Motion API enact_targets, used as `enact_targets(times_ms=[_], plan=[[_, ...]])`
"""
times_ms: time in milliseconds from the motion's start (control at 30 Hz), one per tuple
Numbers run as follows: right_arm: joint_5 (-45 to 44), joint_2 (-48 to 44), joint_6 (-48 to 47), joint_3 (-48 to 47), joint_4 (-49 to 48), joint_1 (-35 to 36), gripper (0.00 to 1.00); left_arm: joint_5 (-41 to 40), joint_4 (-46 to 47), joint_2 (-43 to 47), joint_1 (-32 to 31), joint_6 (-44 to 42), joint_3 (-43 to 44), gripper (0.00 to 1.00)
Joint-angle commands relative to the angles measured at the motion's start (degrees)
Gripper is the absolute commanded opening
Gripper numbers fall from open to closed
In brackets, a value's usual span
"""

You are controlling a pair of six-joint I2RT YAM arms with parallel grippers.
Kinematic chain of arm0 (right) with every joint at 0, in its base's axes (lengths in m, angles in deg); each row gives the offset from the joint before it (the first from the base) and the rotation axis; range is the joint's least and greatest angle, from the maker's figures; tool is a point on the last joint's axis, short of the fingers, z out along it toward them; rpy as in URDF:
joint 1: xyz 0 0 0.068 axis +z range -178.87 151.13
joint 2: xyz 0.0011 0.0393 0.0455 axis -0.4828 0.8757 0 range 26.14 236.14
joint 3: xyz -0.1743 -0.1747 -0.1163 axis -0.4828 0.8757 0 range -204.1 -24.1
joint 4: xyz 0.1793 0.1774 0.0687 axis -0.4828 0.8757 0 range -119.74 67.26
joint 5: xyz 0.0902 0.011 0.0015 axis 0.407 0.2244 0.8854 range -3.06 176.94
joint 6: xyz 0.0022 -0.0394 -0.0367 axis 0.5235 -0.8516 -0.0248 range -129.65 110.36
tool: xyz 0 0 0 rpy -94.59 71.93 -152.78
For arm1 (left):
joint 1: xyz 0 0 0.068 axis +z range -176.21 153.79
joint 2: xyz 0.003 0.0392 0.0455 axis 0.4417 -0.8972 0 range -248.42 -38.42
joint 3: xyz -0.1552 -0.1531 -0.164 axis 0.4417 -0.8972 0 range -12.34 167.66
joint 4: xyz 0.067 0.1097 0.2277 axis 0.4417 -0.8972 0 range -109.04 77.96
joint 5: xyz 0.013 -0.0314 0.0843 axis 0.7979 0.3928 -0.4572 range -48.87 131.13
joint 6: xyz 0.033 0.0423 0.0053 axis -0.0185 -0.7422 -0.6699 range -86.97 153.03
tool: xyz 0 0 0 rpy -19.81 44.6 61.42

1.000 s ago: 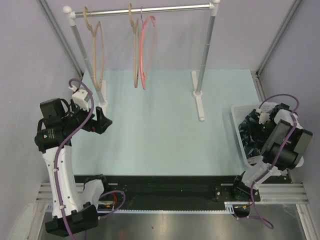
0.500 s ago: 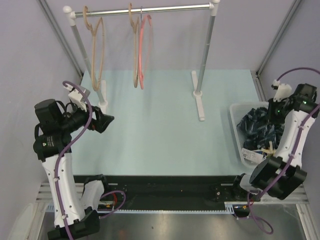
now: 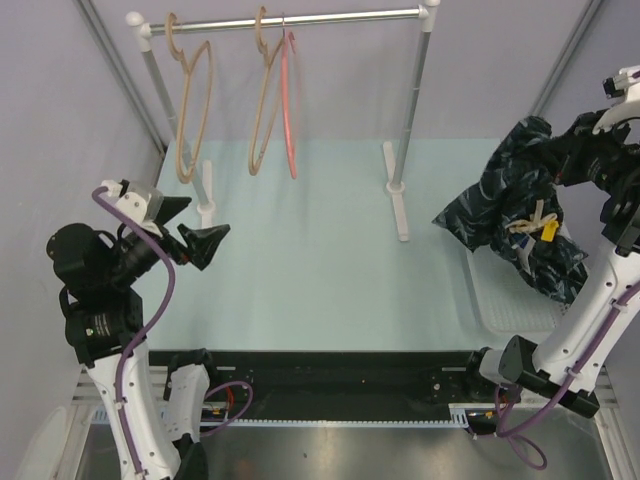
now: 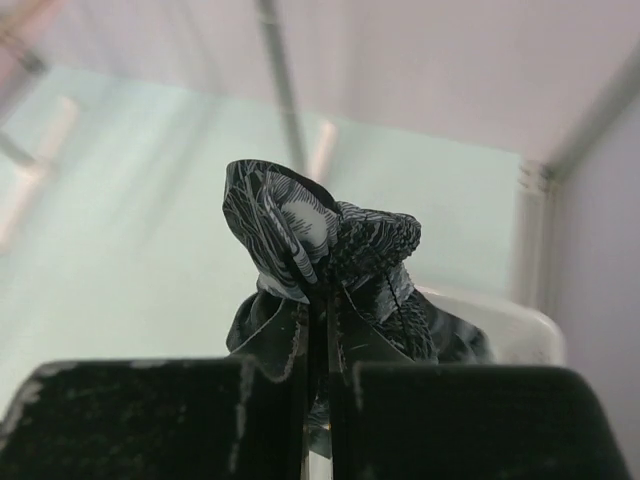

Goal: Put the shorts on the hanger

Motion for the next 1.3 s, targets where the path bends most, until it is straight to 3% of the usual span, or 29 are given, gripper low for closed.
enact_targets(times_ms=[0, 67, 167, 267, 400, 500, 600, 767, 867, 967, 1100, 1267], plan=[[11.1, -0.2, 14.6, -3.2, -11.1, 3.6, 0.00, 5.7, 6.9, 0.5, -0.2, 3.4, -0.1, 1.00], [14.2, -0.8, 23.7, -2.3, -17.6, 5.6, 0.00, 6.8, 7.4, 0.5, -0.2, 3.5, -0.2, 1.00], [16.3, -2.3, 38.9, 2.0, -37.7, 9.2, 0.00, 7.0, 7.6, 0.5, -0.2, 3.3, -0.2, 1.00], [13.7, -2.2, 45.0, 5.2, -45.7, 13.6, 0.00, 6.9, 7.7, 1.1, -0.2, 2.4, -1.0, 1.00], [7.8, 0.0, 48.0, 5.4, -48.3, 22.5, 0.00, 6.7, 7.4, 1.3, -0.2, 2.0, -1.8, 1.00], [2.2, 0.9, 50.7, 7.6, -49.8, 25.0, 0.00, 6.7, 7.0, 1.5, -0.2, 1.7, -1.9, 1.00], [-10.3, 1.7, 51.7, 9.4, -49.6, 32.3, 0.00, 6.9, 7.4, 1.4, -0.2, 2.5, -2.5, 0.99], [-24.3, 8.1, 44.4, 0.7, -46.6, 51.4, 0.00, 7.6, 7.8, 0.5, -0.3, 3.4, -2.6, 0.98], [-33.4, 10.1, 41.6, -1.7, -45.4, 58.3, 0.00, 7.2, 6.3, 0.4, -0.6, 2.1, -2.6, 0.96], [-40.9, 10.7, 43.5, -1.9, -43.7, 60.8, 0.00, 6.6, 4.1, 1.2, -0.9, -0.1, -3.3, 0.96], [-55.4, 7.4, 51.1, 3.4, -39.4, 61.1, 0.00, 5.3, -0.4, 2.0, -1.5, -5.1, -3.9, 0.96], [-56.6, -2.0, 54.9, 32.6, -39.4, 57.9, 0.00, 3.1, -5.4, 1.1, -3.3, -11.0, -4.2, 0.95]])
